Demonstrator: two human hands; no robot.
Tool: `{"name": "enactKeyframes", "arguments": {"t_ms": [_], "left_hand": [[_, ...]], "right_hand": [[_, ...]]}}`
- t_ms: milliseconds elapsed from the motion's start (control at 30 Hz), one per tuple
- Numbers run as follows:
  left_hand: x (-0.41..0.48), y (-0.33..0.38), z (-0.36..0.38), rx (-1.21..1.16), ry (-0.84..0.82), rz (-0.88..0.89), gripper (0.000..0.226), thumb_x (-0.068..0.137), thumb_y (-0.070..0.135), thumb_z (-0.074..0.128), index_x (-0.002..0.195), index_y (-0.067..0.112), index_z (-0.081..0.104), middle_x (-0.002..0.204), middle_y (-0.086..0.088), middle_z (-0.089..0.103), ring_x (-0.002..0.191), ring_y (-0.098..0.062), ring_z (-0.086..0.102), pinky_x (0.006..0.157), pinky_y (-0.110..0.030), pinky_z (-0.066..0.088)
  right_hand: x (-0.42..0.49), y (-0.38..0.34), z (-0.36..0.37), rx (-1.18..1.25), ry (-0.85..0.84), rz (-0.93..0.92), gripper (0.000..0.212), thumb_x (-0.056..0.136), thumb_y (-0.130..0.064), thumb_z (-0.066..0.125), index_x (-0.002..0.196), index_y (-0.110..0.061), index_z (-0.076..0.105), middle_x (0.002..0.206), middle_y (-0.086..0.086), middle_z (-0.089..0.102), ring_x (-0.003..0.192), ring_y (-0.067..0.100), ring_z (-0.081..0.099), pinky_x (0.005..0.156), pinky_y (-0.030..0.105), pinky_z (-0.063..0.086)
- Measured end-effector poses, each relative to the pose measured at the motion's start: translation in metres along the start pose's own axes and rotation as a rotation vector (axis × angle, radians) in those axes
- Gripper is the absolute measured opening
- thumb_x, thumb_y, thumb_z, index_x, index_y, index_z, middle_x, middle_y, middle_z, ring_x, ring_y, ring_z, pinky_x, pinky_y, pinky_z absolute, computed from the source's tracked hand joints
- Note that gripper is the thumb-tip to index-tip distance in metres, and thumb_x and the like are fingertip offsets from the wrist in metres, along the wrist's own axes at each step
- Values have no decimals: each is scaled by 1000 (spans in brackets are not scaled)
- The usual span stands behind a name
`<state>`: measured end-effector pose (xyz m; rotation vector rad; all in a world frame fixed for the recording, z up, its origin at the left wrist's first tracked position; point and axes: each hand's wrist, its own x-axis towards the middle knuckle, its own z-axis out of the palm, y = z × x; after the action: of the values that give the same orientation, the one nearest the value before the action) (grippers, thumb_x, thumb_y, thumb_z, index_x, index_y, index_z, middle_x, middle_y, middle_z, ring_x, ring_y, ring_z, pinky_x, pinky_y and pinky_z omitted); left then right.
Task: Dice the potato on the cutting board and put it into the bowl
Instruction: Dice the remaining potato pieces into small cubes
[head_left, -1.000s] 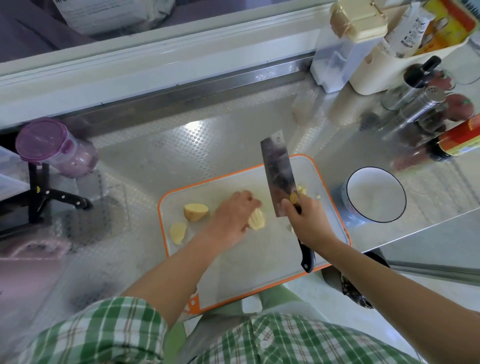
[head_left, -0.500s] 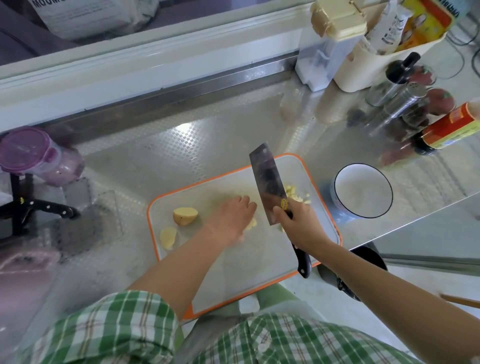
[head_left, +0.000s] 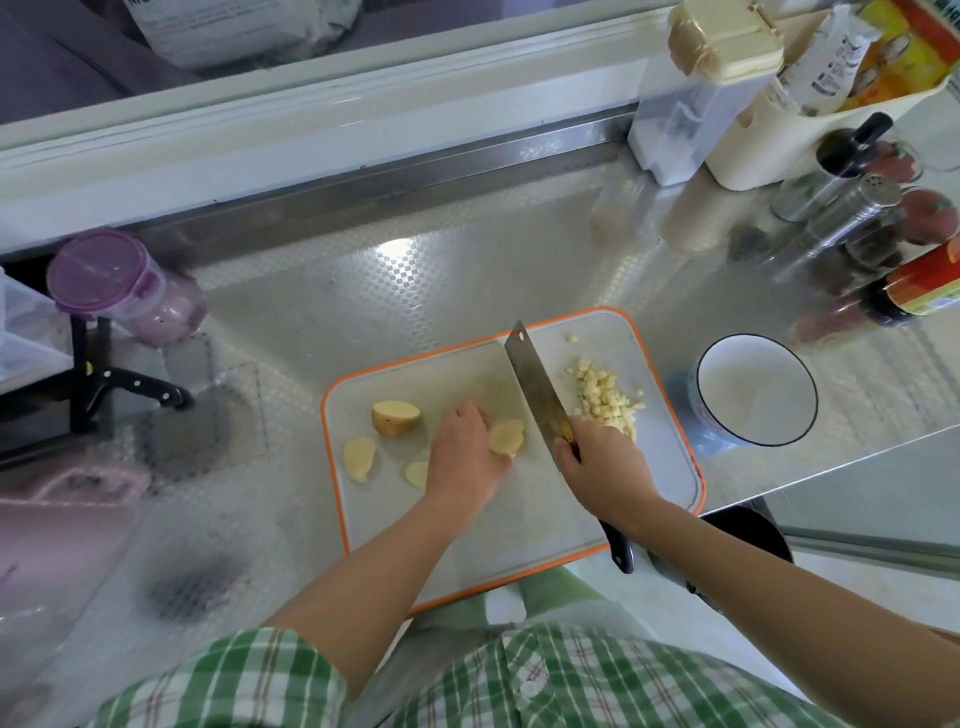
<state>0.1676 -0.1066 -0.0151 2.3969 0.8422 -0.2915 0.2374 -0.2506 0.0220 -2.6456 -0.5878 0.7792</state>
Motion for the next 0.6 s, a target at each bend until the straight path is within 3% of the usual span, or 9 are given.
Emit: {"name": "enactKeyframes", "arguments": {"t_ms": [167,333,500,600], "left_hand": [[-2,1,2,-217,7,-150,43,74,14,73,111,11,52,108,-7,60,101,-25,57,81,-29,41],[-6,-1,5,-258,20,-175,35,74,6,67,107,12,55,103,-9,62,100,-25,57,81,-28,41],[-8,0,3,-185,13,-115,35,76,10,69,108,12,53,109,-7,57,103,-25,54,76,-24,35],[-11,2,-1,-85,59,31,35,79,19,71,109,12,54,110,-7,50,98,-24,53,78,-25,37]], "right_hand": [[-6,-8,15,-111,-11,-100,22,99,-25,39,79,-16,36,60,2,43,55,26,45,47,31,28],[-4,-7,17,-164,-2,-160,17,98,-24,38,83,-17,37,59,0,41,56,27,45,47,31,26],[1,-5,13,-162,-23,-163,17,99,-25,37,86,-15,43,64,3,49,60,27,49,49,31,31],[2,-7,6,-118,-3,-125,26,99,-26,40,74,-18,37,61,3,48,57,26,49,49,32,33]]}}
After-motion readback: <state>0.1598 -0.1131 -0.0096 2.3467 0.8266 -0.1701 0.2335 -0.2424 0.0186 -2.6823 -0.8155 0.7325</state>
